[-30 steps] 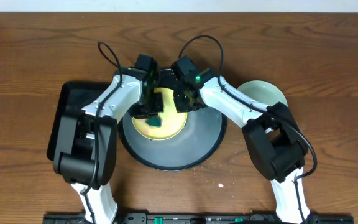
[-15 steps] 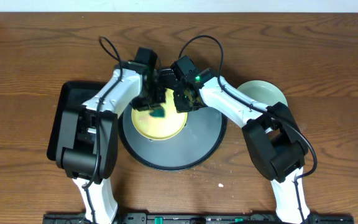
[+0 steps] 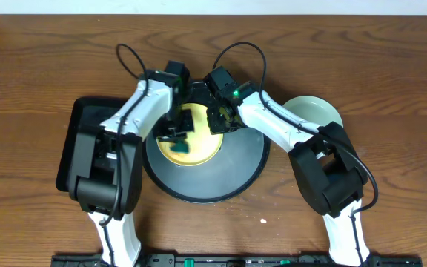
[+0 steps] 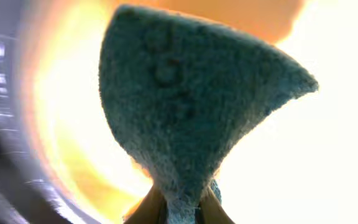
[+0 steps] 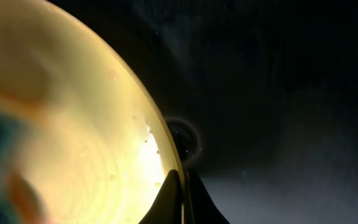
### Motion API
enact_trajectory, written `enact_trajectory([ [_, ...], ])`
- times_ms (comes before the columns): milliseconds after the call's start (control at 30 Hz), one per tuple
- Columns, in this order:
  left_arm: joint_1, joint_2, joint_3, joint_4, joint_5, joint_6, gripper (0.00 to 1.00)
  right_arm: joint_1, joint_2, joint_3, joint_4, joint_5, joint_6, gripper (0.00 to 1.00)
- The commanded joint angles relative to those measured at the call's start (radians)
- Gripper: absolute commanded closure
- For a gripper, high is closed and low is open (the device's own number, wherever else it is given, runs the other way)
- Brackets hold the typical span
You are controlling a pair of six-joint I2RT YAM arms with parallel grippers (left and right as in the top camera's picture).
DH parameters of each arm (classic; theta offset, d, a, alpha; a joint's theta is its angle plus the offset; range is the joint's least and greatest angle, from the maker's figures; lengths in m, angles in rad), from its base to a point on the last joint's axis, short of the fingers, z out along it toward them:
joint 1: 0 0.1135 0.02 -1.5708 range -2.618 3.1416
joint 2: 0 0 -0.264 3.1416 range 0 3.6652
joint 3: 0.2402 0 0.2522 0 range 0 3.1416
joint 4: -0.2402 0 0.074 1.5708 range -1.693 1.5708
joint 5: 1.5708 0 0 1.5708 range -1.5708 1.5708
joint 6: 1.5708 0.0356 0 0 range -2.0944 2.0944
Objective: Clean dirty plates on tray and stack at the side
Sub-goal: 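Scrub the tilted yellow plate with the sponge in the left gripper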
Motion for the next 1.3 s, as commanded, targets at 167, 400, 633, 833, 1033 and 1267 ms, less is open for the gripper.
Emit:
enact_trajectory([
  [167,-0.039,0.014,0.004,0.127,0.255,0.216,0.92,-0.006,0.009,0.013,0.005,0.010,0.004,0.99],
  [400,-0.006,0.014,0.004,0.279,0.011,0.096,0.92,-0.006,0.009,0.013,0.005,0.010,0.004,0.99],
  [633,0.019,0.014,0.003,0.163,-0.387,-0.161,0.93,-0.007,0.009,0.013,0.002,0.010,0.004,0.99],
  [833,0.009,0.014,-0.008,0.019,-0.259,-0.161,0.92,-0.007,0.009,0.013,0.002,0.010,0.004,0.99],
  [1033,-0.015,0.014,-0.008,0.019,0.128,0.079,0.92,-0.007,0.009,0.013,0.005,0.010,0.004,0.99],
  [1267,-0.020,0.014,-0.008,0.128,0.171,0.093,0.92,-0.006,0.009,0.013,0.005,0.010,0.004,0.99],
])
